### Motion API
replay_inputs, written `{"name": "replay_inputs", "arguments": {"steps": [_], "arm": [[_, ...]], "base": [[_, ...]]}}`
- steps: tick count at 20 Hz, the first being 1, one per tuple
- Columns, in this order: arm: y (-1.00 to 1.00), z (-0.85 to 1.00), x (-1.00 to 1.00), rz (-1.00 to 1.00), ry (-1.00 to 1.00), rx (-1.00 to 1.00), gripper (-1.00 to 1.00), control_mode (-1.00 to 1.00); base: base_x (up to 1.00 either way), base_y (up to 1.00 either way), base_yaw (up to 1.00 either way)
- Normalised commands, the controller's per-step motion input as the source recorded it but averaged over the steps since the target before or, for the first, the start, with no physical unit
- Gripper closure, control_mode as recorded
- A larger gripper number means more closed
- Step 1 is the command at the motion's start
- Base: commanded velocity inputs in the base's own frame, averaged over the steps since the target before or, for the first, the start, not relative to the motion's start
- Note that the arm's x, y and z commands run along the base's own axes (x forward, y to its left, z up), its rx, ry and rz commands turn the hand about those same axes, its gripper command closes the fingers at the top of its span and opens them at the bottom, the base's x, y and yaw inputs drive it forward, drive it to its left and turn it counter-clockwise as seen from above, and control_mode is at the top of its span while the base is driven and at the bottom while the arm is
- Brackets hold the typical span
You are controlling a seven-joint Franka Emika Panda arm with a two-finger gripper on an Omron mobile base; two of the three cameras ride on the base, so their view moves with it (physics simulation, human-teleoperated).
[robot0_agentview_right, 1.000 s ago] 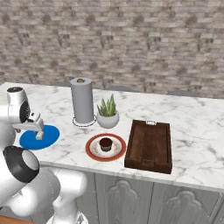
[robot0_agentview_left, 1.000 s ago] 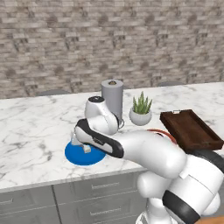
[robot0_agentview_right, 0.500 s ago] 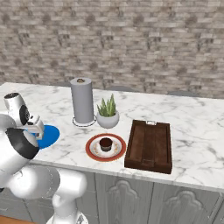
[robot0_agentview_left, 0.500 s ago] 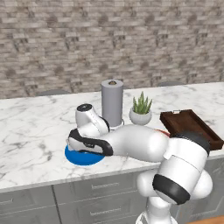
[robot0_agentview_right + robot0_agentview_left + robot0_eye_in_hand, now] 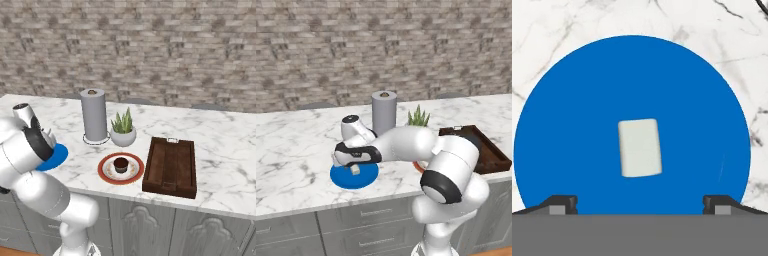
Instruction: Move the dessert items from the plates to the tray.
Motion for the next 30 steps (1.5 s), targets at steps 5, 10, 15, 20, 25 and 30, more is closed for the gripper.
{"name": "replay_inputs", "arguments": {"steps": [5,10,15,20,25,30], "arm": [[0.0,-0.14,0.0,0.0,0.0,0.0,-1.0,-1.0],[0.0,-0.15,0.23,0.0,0.0,0.0,-1.0,-1.0],[0.0,-0.12,0.28,0.0,-0.01,0.0,-1.0,-1.0],[0.0,-0.26,0.05,0.0,0.0,0.0,-1.0,-1.0],[0.0,-0.24,0.0,0.0,0.0,-0.01,-1.0,-1.0],[0.0,-0.27,0.0,0.0,0.0,-0.02,-1.0,-1.0]], "base": [[0.0,0.0,0.0],[0.0,0.0,0.0],[0.0,0.0,0.0],[0.0,0.0,0.0],[0.0,0.0,0.0],[0.0,0.0,0.0]]}}
